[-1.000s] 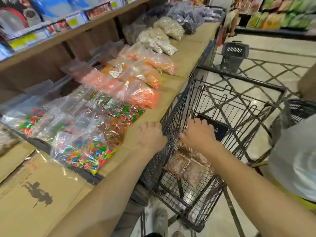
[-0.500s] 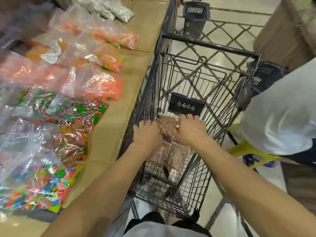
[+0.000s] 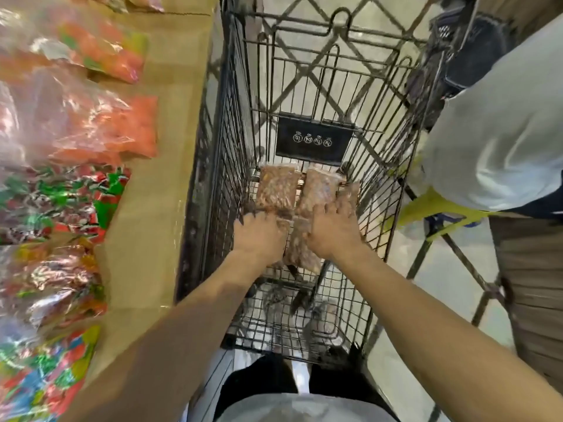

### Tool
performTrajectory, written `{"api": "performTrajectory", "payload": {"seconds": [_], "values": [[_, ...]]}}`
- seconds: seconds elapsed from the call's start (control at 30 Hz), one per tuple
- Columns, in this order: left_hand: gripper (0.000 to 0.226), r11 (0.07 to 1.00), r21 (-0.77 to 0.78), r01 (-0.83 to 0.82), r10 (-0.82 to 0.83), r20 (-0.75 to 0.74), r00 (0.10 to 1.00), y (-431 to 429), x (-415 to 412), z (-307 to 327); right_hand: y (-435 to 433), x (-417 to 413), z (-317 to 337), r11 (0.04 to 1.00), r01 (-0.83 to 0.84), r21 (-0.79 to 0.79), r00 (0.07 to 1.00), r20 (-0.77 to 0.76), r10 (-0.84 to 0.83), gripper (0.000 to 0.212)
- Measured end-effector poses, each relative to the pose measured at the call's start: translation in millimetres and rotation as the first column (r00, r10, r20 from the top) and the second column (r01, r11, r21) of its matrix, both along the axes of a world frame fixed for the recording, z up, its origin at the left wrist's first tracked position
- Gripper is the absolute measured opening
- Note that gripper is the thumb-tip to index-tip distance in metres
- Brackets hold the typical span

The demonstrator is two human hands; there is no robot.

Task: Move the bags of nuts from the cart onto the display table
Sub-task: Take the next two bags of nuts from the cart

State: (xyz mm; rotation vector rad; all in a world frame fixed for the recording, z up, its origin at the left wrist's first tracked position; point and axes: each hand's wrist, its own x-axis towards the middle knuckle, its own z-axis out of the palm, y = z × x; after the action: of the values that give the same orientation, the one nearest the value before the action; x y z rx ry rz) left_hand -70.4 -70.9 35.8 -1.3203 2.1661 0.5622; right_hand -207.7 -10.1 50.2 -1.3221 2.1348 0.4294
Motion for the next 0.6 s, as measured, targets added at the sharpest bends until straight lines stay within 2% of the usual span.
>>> {"api": "performTrajectory", "payload": {"seconds": [0.07, 0.23, 0.37, 0.5, 0.6], "values": [[0.054, 0.999, 0.040, -0.019, 0.018, 0.006, 1.000, 1.3, -2.5, -18.0, 2.8, -1.8, -23.2, 0.999, 0.010, 0.039, 1.000, 0.026, -0.011, 0.066], [0.071, 0.991, 0.134, -0.030, 0.023, 0.055, 0.998, 4.5, -11.3, -66.0, 7.5, -3.1, -76.9, 0.997, 0.032, 0.073, 0.998, 0.053, -0.035, 0.081], [0.056, 0.978, 0.182, -0.101, 0.100, 0.016, 0.995, 9.9, -15.9, -114.3, 5.9, -3.6, -118.1, 0.992, 0.073, 0.100, 0.992, 0.098, -0.082, 0.061], [0.040, 0.907, 0.307, -0.288, 0.319, -0.054, 0.946, 9.5, -13.5, -151.7, 5.8, -6.3, -157.7, 0.983, 0.107, 0.147, 0.986, 0.112, -0.124, 0.064], [0.039, 0.810, 0.330, -0.484, 0.537, -0.086, 0.839, 5.1, -11.0, -184.4, 8.1, -10.1, -186.2, 0.950, 0.275, 0.147, 0.938, 0.175, -0.298, 0.064]]}}
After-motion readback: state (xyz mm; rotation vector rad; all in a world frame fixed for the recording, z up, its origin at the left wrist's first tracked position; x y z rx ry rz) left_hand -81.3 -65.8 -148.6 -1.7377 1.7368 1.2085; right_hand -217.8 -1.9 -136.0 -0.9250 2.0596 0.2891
